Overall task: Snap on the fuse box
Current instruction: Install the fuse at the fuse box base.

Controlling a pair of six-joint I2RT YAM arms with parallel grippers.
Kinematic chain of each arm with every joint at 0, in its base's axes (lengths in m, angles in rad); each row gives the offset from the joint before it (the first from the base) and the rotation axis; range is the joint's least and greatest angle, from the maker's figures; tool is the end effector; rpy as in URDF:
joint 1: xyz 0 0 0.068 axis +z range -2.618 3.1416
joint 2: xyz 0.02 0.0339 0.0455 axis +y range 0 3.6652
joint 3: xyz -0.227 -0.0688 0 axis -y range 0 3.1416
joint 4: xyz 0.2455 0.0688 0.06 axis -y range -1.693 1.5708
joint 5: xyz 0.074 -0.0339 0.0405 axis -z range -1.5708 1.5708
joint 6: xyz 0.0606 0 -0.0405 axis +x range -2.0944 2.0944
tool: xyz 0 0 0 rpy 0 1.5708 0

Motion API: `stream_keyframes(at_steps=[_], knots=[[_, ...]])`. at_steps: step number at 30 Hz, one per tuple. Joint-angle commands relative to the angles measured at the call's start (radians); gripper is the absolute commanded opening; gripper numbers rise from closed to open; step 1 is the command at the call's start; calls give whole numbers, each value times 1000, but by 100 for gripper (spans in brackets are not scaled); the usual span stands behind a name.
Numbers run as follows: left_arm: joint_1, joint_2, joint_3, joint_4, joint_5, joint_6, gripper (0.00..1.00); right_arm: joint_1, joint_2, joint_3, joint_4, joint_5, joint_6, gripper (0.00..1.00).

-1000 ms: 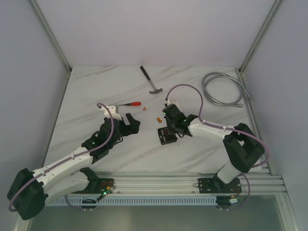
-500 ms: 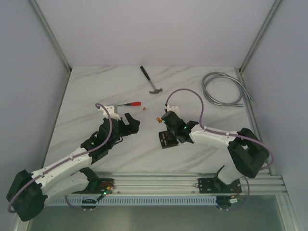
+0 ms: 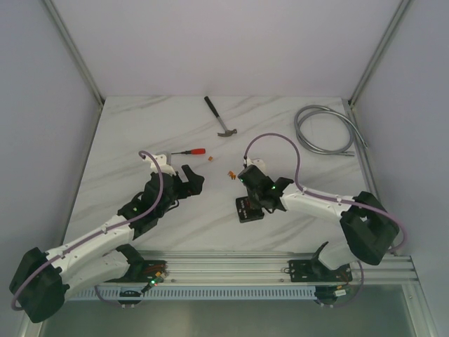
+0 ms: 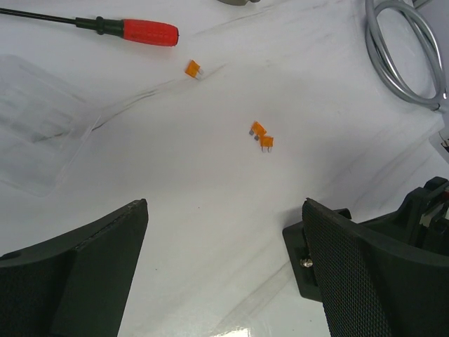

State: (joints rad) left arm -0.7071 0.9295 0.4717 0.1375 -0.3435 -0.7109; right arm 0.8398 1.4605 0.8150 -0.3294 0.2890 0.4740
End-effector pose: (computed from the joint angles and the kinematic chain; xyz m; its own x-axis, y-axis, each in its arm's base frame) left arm 0.2074 -0.1504 0.1995 -0.4219 -0.4476 -0.7884 0.1232 0.8333 -0.5390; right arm 0.2140 0.2128 0.1300 -0.7686 -0.2018 -0.6070 -0.2877 0.9566 0.0463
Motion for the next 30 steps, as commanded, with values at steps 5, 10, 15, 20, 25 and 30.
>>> stream_keyframes(at_steps=[5,10,15,20,25,30], knots=[[5,1,-1,-7,11,3,100,4,9,89,-117,5,-10,30],[4,11,3,-6,20,5,100,-8,7,124,-160,-19,-10,30],[5,50,21,-6,48,6,100,-39,46,159,-194,-53,-17,23],[4,95,43,-6,91,-1,100,-47,73,193,-218,-78,-27,19],[5,134,59,-1,131,-11,100,-57,125,213,-242,-89,-30,17],[5,155,70,4,157,-17,100,-61,127,213,-248,-102,-32,14]])
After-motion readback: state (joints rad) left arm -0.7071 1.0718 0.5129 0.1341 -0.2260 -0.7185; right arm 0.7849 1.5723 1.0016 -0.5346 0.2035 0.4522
